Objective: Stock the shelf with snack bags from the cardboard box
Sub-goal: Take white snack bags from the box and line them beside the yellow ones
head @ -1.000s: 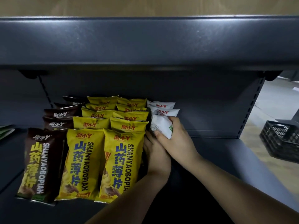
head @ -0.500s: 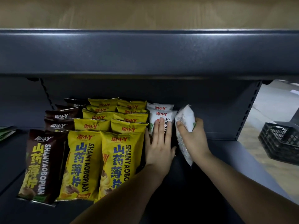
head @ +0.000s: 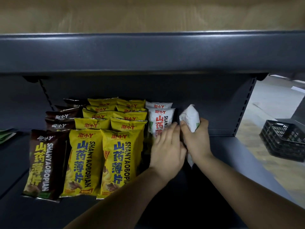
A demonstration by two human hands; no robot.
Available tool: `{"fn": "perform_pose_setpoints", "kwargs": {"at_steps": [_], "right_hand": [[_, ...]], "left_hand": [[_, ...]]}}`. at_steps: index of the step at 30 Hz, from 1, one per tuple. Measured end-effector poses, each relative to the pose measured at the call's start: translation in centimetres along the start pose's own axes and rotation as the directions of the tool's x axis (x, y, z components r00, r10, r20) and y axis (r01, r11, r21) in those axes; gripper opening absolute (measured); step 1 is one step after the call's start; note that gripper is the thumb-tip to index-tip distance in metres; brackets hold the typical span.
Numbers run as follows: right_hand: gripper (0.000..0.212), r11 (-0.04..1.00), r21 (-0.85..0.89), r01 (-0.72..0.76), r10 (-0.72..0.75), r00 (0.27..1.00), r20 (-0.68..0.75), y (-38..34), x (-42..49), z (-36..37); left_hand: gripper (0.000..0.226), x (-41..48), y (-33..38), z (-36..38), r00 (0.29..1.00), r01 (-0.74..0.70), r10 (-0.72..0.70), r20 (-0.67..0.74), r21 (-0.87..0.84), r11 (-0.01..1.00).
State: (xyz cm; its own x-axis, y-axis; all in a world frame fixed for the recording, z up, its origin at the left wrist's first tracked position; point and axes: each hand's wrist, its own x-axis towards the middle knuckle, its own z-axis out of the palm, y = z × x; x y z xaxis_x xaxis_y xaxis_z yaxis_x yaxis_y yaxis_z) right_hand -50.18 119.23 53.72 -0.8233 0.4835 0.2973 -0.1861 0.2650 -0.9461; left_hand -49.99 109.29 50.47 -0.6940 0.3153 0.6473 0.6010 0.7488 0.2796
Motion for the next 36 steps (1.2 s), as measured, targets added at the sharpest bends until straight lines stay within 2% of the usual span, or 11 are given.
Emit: {"fn": "perform_pose_setpoints", "kwargs": {"at_steps": [3, 6, 9, 11, 13, 16, 20, 22, 29, 33, 36], "right_hand": [[0.041, 0.986, 0.123, -0.116, 0.104, 0.989, 0.103, -1.1, -0.5, -0.5], [0.047, 0.948, 0.139, -0.285, 0.232, 0.922, 0.31, -1.8, -0.9, -1.3], [0.048, 0.928, 0.171, -0.331, 0.248, 0.891, 0.379, -1.6, -0.8, -1.6], [0.036, 0.922, 0.189, -0.339, 0.24, 0.881, 0.408, -1.9, -0.9, -2.2], [0.034, 0.908, 0.17, -0.383, 0.256, 0.828, 0.498, -2.1, -0.9, -2.9], [0.026, 0.893, 0.158, -0.421, 0.258, 0.768, 0.586, -2.1, -1.0, -3.4], [0.025, 0.921, 0.189, -0.342, 0.185, 0.808, 0.559, -1.8, -1.5, -2.5], [0.028, 0.946, 0.18, -0.269, 0.138, 0.839, 0.526, -1.1, -1.6, -1.4], [0.042, 0.998, 0.047, -0.029, 0.005, 0.89, 0.456, 0.3, -1.5, 2.2], [0.067, 0.955, -0.267, 0.127, 0.005, 0.896, 0.445, 1.6, -0.4, 3.3], [0.06, 0.969, -0.223, 0.107, 0.021, 0.862, 0.507, 2.4, 0.1, 3.1]], "left_hand": [[0.072, -1.4, 1.8, -1.3, 0.985, 0.019, 0.025, 0.17, -0.253, 0.967], [0.1, -1.5, 1.8, -0.8, 0.958, 0.16, -0.059, 0.281, -0.35, 0.923], [0.088, -0.7, 1.5, -1.3, 0.938, 0.347, -0.262, 0.227, -0.632, 0.693], [0.077, -0.6, 1.5, -2.5, 0.903, 0.424, -0.296, 0.312, -0.758, 0.495], [0.078, -1.0, 1.0, -3.4, 0.884, 0.455, -0.309, 0.352, -0.803, 0.386], [0.075, -2.1, 0.1, -3.7, 0.887, 0.456, -0.302, 0.348, -0.756, 0.469], [0.087, -3.3, -0.4, -2.9, 0.896, 0.442, -0.351, 0.273, -0.471, 0.763], [0.101, -3.6, 0.1, -2.7, 0.896, 0.433, -0.362, 0.257, -0.32, 0.843], [0.116, -2.6, -0.5, -0.9, 0.812, 0.583, -0.543, 0.213, -0.254, 0.772], [0.115, -2.0, -1.2, 0.3, 0.78, 0.624, -0.604, 0.163, -0.27, 0.733], [0.117, -1.9, -1.4, 1.2, 0.779, 0.623, -0.613, 0.131, -0.272, 0.734]]}}
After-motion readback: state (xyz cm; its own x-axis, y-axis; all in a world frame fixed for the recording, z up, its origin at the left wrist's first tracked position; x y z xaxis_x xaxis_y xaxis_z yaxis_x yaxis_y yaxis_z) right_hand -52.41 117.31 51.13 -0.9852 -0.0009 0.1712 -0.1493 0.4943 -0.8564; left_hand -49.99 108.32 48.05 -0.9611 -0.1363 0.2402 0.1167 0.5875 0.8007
